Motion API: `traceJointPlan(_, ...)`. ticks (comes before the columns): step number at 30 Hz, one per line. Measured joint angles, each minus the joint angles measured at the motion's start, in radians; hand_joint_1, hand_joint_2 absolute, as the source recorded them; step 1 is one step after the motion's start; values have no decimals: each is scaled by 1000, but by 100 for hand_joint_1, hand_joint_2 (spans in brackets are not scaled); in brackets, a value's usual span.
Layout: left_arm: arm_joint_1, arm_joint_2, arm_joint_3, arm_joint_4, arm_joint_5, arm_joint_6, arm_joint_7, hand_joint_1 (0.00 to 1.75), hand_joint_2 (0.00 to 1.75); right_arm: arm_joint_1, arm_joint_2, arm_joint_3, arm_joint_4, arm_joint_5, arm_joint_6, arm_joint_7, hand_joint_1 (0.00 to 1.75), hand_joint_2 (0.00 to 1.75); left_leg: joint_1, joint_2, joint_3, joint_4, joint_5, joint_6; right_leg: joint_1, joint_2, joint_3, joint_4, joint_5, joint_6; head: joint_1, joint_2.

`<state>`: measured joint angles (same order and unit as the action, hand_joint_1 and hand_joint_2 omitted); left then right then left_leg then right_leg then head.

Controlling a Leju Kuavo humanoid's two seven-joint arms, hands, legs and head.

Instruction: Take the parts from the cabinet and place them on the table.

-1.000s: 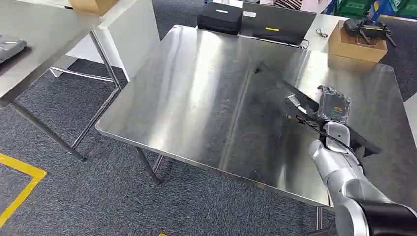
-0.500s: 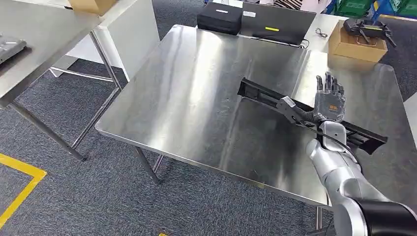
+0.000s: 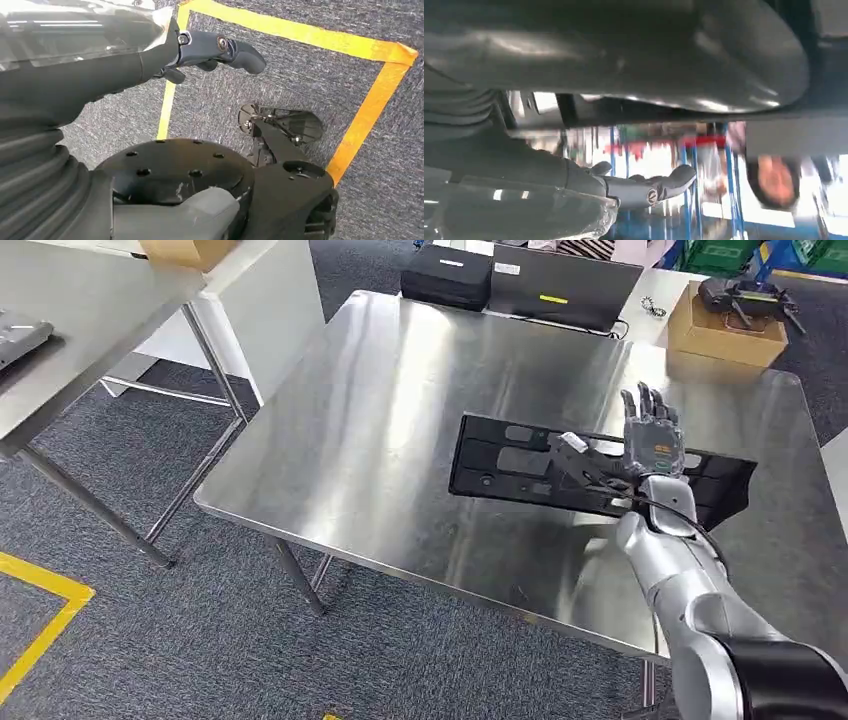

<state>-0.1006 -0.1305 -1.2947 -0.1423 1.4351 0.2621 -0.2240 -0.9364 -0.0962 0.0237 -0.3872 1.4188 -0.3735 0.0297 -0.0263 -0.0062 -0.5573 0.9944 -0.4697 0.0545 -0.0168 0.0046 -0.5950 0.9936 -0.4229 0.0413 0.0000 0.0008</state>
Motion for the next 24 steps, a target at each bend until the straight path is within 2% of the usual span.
traceJointPlan(3, 0, 7, 0, 0, 4, -3, 4, 0, 175, -43, 1, -11, 0, -4, 148, 23, 0, 0, 0, 0, 0, 0, 0, 0, 0, 0, 0, 0, 0, 0, 0, 0)
traceJointPlan(8, 0, 14, 0, 0, 15, -7, 10, 0, 175, -126, 1, -21, 3, -4, 301, 41, 0, 0, 0, 1, 0, 0, 0, 0, 0, 0, 0, 0, 0, 0, 0, 0)
traceJointPlan(16, 1, 20, 7, 0, 34, -5, 10, 0, 175, -213, 11, -29, 28, -16, 581, 117, 0, 0, 0, 0, 0, 0, 0, 0, 0, 0, 0, 0, 0, 0, 0, 0)
traceJointPlan(22, 2, 23, 27, 0, 44, 0, 5, 0, 175, -222, 41, -29, 39, -10, 558, 114, 0, 0, 0, 1, 0, 0, 0, 0, 0, 0, 0, 0, 0, 0, 0, 0)
traceJointPlan(23, 3, 23, 32, 0, 44, 2, 0, 0, 175, -222, 48, -29, 39, -10, 516, 98, 0, 0, 0, 1, 0, 0, 0, 0, 0, 0, 0, 0, 0, 0, 0, 0)
traceJointPlan(24, 4, 22, 38, 0, 46, 10, -8, 0, 175, -221, 63, -28, 36, -10, 426, 64, 0, 0, 0, 1, 0, 0, 0, 0, 0, 0, 0, 0, 0, 0, 0, 0)
